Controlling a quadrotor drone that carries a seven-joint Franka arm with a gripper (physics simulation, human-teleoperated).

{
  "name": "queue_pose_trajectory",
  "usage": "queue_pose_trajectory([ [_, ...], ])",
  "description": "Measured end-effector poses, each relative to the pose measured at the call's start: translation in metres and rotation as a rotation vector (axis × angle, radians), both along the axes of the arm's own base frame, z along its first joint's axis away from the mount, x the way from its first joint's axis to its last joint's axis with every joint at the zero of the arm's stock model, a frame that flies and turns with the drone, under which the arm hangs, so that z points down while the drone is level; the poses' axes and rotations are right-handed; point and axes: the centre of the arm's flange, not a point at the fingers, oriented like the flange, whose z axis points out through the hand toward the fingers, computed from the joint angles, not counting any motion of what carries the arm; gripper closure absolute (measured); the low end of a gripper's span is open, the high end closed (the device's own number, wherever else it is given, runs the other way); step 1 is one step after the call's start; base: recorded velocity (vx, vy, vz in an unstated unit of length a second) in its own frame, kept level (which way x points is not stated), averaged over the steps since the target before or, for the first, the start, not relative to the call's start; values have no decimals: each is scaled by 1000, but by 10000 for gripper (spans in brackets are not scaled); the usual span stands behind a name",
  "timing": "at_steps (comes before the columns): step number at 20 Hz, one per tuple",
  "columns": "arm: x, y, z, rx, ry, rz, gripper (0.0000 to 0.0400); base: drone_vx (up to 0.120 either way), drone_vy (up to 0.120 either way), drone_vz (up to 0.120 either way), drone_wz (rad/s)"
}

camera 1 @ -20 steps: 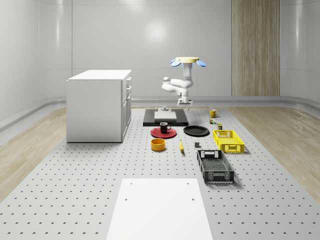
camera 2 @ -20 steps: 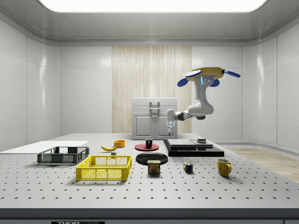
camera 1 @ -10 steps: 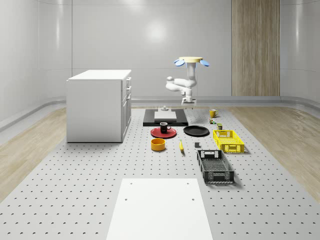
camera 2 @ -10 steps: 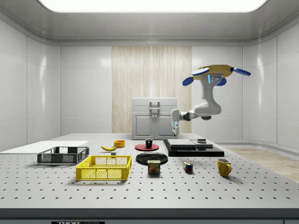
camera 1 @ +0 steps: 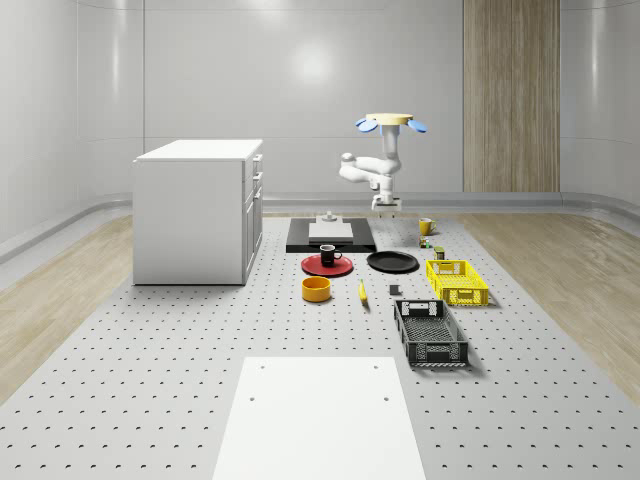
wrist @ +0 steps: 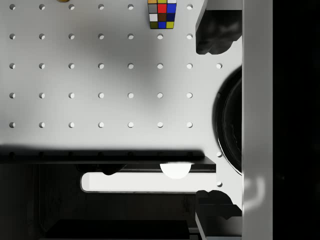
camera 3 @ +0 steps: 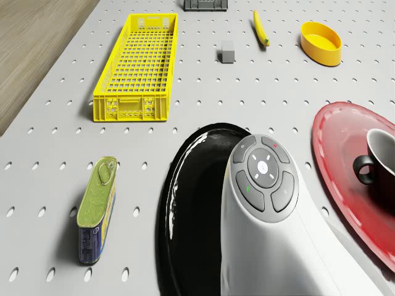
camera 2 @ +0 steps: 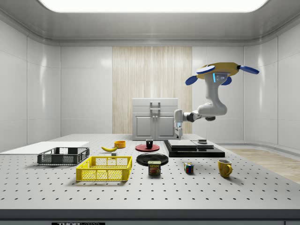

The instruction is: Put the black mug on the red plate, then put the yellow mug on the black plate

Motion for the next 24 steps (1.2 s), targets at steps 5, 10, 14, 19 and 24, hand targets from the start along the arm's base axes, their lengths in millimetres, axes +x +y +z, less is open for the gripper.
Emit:
queue_pose_trajectory([
  [5,0,0,0,0,0,0,0,-120,120,0,0],
  [10,0,0,0,0,0,0,0,-120,120,0,0],
  [14,0,0,0,0,0,0,0,-120,120,0,0],
  [19,0,0,0,0,0,0,0,-16,120,0,0],
  [24,0,0,0,0,0,0,0,-88,120,0,0],
])
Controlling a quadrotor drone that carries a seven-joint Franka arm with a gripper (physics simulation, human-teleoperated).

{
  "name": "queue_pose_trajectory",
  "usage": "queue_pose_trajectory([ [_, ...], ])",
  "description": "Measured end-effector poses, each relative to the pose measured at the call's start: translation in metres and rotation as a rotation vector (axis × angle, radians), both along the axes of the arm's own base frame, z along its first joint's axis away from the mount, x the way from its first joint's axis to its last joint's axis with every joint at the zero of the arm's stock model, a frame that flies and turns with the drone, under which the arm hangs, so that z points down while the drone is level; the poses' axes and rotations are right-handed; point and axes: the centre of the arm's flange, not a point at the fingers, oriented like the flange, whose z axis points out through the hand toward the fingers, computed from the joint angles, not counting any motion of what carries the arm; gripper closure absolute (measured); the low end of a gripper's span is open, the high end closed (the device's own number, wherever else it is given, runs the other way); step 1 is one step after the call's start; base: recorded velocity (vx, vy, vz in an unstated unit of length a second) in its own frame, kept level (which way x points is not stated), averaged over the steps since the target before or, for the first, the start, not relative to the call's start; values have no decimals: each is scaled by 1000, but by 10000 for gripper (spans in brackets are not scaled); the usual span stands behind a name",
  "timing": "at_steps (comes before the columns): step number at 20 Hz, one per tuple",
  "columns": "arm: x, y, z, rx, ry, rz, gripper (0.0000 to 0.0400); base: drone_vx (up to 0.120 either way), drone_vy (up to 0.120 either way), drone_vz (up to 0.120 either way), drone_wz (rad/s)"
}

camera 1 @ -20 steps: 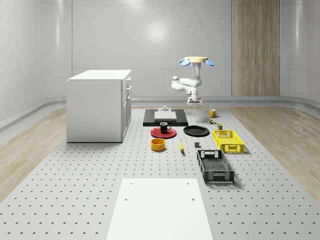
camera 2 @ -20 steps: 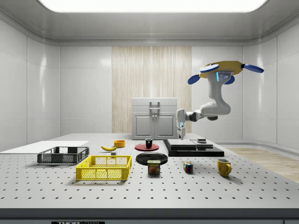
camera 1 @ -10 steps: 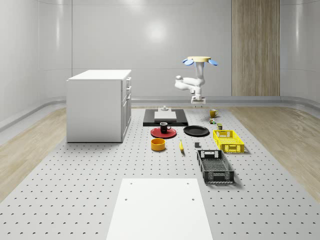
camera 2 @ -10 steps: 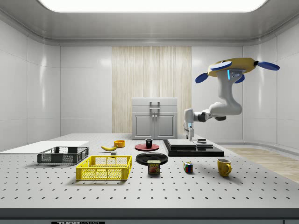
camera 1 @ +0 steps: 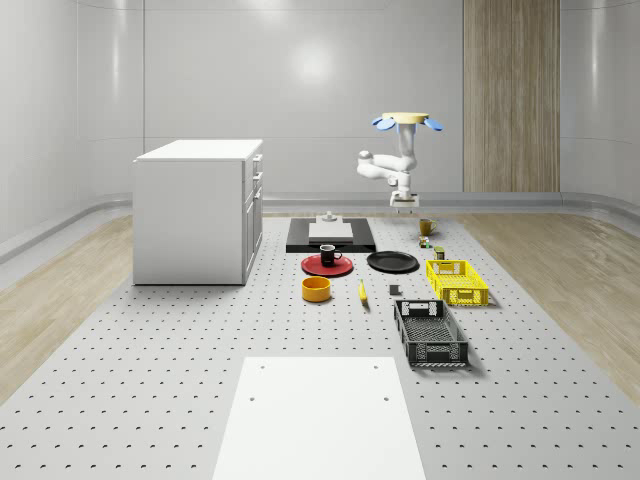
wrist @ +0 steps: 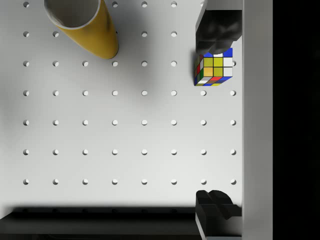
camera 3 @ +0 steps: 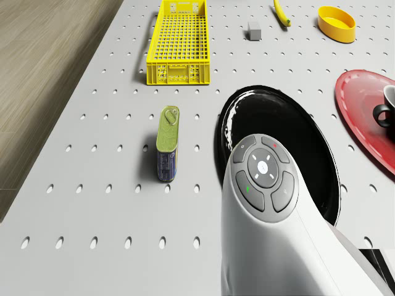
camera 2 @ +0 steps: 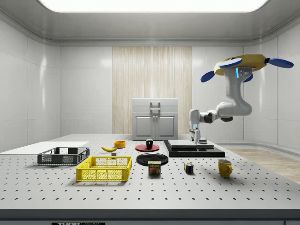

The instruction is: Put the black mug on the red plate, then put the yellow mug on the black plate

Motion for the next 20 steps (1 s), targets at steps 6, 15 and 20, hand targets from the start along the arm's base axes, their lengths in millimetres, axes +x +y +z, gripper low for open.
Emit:
queue_pose_trajectory([
  [6,0,0,0,0,0,0,0,-60,120,0,0],
  [15,0,0,0,0,0,0,0,-67,120,0,0],
  [20,0,0,0,0,0,0,0,-120,120,0,0],
])
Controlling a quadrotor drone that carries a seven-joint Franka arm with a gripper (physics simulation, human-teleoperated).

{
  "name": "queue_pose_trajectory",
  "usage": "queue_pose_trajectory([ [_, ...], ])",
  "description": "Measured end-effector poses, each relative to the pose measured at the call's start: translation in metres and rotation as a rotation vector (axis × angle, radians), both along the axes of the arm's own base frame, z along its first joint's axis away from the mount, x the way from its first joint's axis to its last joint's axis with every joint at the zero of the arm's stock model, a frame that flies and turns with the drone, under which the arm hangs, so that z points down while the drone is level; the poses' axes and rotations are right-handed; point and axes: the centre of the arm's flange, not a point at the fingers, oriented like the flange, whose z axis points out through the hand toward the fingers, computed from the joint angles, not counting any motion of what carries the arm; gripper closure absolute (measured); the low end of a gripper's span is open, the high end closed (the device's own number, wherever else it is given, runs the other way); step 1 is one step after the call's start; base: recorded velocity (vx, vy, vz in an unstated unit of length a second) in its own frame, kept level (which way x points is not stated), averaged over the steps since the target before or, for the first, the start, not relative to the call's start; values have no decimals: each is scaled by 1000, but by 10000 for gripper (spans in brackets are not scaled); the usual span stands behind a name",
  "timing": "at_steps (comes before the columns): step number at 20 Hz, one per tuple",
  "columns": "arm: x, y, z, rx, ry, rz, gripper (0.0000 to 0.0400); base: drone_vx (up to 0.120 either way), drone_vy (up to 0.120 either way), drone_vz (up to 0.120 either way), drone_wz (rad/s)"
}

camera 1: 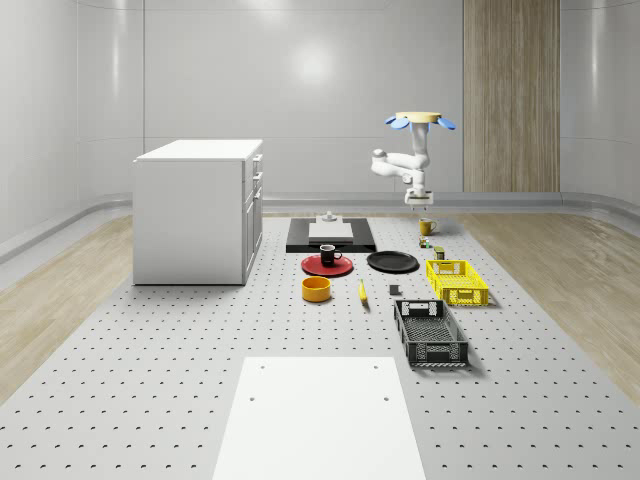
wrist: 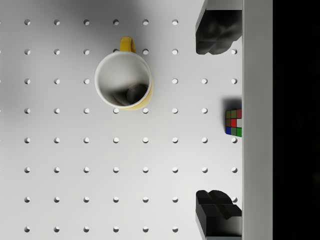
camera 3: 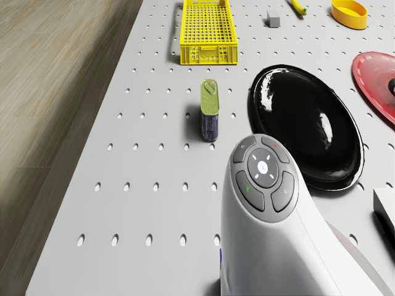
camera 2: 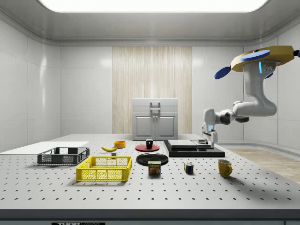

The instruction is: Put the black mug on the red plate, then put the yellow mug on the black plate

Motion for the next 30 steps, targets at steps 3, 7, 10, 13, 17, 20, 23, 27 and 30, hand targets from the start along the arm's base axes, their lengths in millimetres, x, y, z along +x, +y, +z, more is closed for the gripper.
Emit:
queue_pose_trajectory([
  [3,0,0,0,0,0,0,0,-67,120,0,0],
  [7,0,0,0,0,0,0,0,-100,0,0,0],
  [10,0,0,0,0,0,0,0,-120,0,0,0],
  [13,0,0,0,0,0,0,0,-107,0,-53,0],
  [17,0,0,0,0,0,0,0,0,0,-120,0],
  [20,0,0,0,0,0,0,0,0,0,-120,0],
  [23,0,0,0,0,0,0,0,0,-40,-120,0],
  [27,0,0,0,0,0,0,0,0,-10,-40,0],
  [30,0,0,5,0,0,0,0,0,0,0,0],
])
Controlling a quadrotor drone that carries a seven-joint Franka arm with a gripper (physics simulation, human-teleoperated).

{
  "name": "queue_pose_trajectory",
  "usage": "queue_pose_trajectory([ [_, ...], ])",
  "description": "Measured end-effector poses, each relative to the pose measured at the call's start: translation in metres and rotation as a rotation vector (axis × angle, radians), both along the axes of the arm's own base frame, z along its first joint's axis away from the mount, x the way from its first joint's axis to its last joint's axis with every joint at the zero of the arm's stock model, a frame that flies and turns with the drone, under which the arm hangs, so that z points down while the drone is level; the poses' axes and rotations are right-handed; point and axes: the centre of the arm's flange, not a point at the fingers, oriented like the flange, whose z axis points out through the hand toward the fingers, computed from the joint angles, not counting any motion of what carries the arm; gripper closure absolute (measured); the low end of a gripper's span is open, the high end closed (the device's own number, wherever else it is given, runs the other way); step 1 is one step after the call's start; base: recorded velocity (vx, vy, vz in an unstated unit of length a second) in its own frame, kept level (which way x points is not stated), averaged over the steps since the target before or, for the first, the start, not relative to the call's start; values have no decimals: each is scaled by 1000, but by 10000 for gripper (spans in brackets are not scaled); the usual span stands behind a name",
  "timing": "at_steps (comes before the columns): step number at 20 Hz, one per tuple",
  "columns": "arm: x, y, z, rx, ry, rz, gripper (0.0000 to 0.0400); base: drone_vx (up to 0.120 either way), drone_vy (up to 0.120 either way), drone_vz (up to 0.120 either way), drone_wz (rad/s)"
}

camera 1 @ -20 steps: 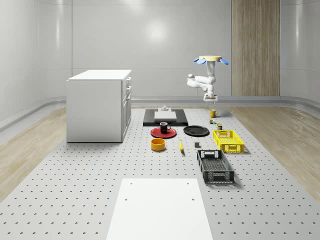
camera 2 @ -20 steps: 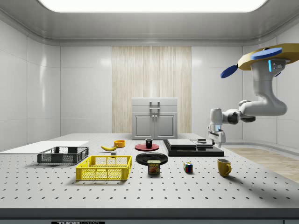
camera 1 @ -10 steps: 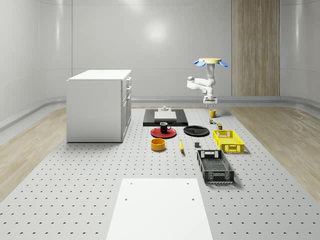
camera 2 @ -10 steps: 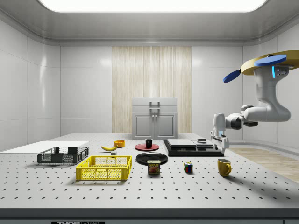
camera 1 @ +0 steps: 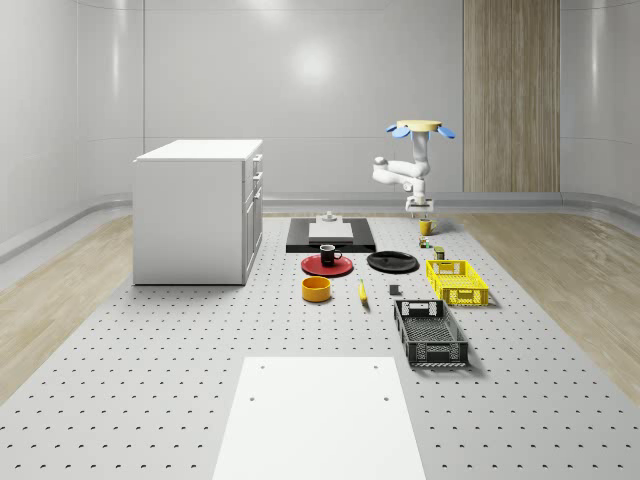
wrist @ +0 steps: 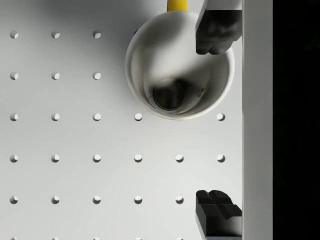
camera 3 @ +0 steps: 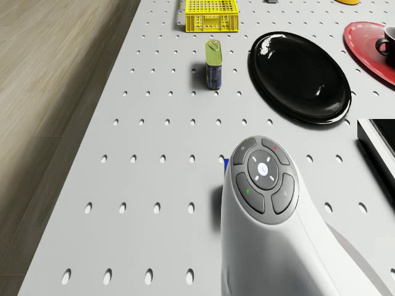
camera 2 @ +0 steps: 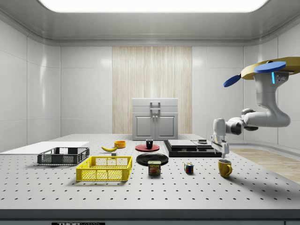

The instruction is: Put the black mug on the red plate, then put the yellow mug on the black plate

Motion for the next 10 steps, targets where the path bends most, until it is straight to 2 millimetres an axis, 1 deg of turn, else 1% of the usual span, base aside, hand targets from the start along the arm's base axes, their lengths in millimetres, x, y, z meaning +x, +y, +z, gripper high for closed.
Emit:
queue_pose_trajectory([
  [5,-8,0,7,0,0,0,0,0,0,0,0],
  [10,-12,0,14,0,0,0,0,0,0,0,0],
])
